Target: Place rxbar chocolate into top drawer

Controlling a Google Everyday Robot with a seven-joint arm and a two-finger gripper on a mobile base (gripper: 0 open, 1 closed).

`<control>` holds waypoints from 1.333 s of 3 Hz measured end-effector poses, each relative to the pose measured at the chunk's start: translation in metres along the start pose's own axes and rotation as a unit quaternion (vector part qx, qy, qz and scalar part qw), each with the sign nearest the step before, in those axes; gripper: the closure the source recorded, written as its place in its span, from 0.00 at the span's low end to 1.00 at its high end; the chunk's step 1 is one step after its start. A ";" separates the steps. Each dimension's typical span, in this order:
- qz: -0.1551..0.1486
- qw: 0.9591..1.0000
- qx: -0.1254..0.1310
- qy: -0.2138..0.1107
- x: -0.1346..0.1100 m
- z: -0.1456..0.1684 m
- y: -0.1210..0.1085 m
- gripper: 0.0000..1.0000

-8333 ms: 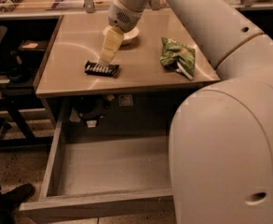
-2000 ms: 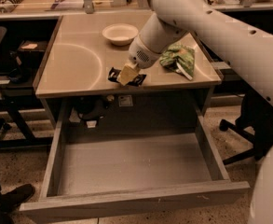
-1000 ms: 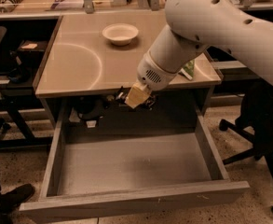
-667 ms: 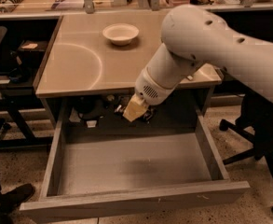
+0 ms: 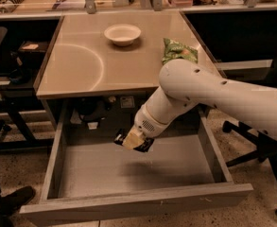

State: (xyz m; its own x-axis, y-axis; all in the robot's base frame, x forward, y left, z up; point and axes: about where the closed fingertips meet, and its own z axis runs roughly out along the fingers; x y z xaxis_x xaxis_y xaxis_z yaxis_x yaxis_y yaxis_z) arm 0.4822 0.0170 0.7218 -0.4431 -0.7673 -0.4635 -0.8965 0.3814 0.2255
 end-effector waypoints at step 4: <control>0.080 0.995 0.015 -0.059 0.027 0.101 -0.039 1.00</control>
Offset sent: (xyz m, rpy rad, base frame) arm 0.0061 0.0177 -0.1056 0.1208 0.0358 -0.1720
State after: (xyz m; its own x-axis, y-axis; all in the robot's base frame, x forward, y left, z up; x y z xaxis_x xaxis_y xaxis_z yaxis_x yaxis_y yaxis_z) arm 0.5052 0.0338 0.6141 -0.5758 -0.6299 -0.5212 -0.8127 0.5110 0.2801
